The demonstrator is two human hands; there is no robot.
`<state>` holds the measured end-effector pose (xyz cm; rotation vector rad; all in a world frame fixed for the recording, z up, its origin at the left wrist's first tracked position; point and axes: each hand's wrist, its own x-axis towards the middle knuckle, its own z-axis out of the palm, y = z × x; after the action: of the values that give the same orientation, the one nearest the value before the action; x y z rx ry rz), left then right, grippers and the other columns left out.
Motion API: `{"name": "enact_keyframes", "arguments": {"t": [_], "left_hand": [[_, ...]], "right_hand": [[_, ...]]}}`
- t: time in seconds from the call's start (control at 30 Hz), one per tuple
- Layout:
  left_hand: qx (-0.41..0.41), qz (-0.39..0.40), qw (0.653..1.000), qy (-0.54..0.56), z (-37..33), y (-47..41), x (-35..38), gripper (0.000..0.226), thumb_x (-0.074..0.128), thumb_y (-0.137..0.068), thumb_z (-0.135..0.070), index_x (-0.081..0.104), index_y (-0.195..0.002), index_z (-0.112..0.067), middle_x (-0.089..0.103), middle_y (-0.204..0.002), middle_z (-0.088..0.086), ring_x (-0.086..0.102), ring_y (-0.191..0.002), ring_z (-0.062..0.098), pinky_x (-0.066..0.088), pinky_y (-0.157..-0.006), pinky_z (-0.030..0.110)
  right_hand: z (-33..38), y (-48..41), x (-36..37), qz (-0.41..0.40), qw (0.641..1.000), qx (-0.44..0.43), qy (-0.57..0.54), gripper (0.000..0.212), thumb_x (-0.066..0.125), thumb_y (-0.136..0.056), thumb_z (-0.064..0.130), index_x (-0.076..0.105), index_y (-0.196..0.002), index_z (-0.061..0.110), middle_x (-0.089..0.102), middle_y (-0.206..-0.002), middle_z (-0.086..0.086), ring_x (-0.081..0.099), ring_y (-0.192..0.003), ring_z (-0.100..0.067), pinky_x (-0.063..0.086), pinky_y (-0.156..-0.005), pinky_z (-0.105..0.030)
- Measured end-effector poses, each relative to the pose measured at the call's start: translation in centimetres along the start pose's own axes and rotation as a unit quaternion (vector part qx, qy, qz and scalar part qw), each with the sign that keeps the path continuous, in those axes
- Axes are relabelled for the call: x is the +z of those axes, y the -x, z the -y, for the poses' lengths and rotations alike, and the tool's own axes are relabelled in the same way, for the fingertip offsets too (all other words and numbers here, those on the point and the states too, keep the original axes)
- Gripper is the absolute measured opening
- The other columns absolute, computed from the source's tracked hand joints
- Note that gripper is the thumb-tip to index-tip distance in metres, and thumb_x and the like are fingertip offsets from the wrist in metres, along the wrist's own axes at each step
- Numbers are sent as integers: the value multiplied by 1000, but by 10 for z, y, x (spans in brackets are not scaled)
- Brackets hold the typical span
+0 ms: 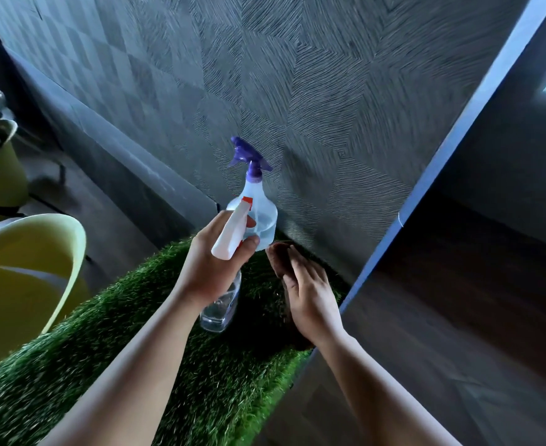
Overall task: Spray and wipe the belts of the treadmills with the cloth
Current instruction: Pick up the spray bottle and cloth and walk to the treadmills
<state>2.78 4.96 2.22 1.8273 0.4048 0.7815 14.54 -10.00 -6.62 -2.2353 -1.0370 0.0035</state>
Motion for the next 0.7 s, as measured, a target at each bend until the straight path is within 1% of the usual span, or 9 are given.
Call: {"name": "enact_keyframes", "arguments": {"t": [0.07,0.1,0.2,0.3,0.37,0.43,0.53,0.6,0.7], "left_hand": [[17,14,1000,-14,-5,0,9,45,69,-87,-31,57,-123,-56,69,-110,-9,63,-80,16,55,-86,54],[24,20,999,-20,-8,0,14,45,68,-87,-29,58,-124,-54,69,-109,-11,63,-80,14,55,-86,52],[31,35,999,-15,-15,2,31,34,68,-87,-30,63,-119,-40,69,-104,-8,63,-75,12,56,-79,41],[33,49,998,14,-28,8,53,22,67,-86,-25,66,-109,-25,69,-93,0,61,-63,15,54,-67,36],[42,66,997,25,-38,14,70,19,67,-88,-19,66,-107,-21,68,-88,2,60,-60,12,53,-63,31],[51,85,995,21,-47,21,89,15,68,-89,-16,66,-104,-19,67,-86,0,59,-62,9,51,-64,27],[37,116,992,34,-62,35,123,14,67,-87,-21,65,-101,-20,67,-84,1,59,-62,11,51,-63,32],[34,132,990,36,-73,46,149,13,67,-87,-20,65,-100,-20,67,-84,3,58,-62,13,53,-62,36],[34,151,987,42,-90,63,193,15,67,-87,-23,66,-101,-24,68,-92,-1,59,-64,14,54,-66,36]], "right_hand": [[-2,4,-7,-20,1000,-3,-2,62,28,-97,47,38,-151,19,44,-152,4,38,-137,-22,33,-114,-40],[-4,7,-11,-32,999,-6,0,60,30,-98,45,40,-150,18,46,-151,2,39,-135,-22,33,-114,-40],[-10,15,-26,-59,998,-7,7,57,33,-98,40,44,-148,15,49,-149,0,39,-132,-19,33,-114,-37],[-20,27,-44,-75,997,-5,11,55,33,-99,39,44,-148,15,47,-150,2,38,-135,-18,26,-116,-27],[-30,38,-57,-88,996,-1,10,55,35,-99,38,42,-149,16,45,-152,4,39,-137,-19,27,-116,-28],[-45,53,-71,-106,994,5,13,54,36,-100,38,42,-149,17,45,-152,5,40,-137,-18,31,-115,-31],[-71,77,-97,-132,990,27,26,54,36,-99,38,43,-149,18,46,-151,6,40,-137,-19,32,-114,-31],[-91,96,-117,-146,988,48,35,55,35,-98,39,43,-149,18,47,-151,5,40,-137,-19,29,-114,-28],[-122,124,-151,-154,983,81,50,59,31,-97,42,42,-150,19,44,-152,7,38,-139,-17,17,-113,-12]]}}
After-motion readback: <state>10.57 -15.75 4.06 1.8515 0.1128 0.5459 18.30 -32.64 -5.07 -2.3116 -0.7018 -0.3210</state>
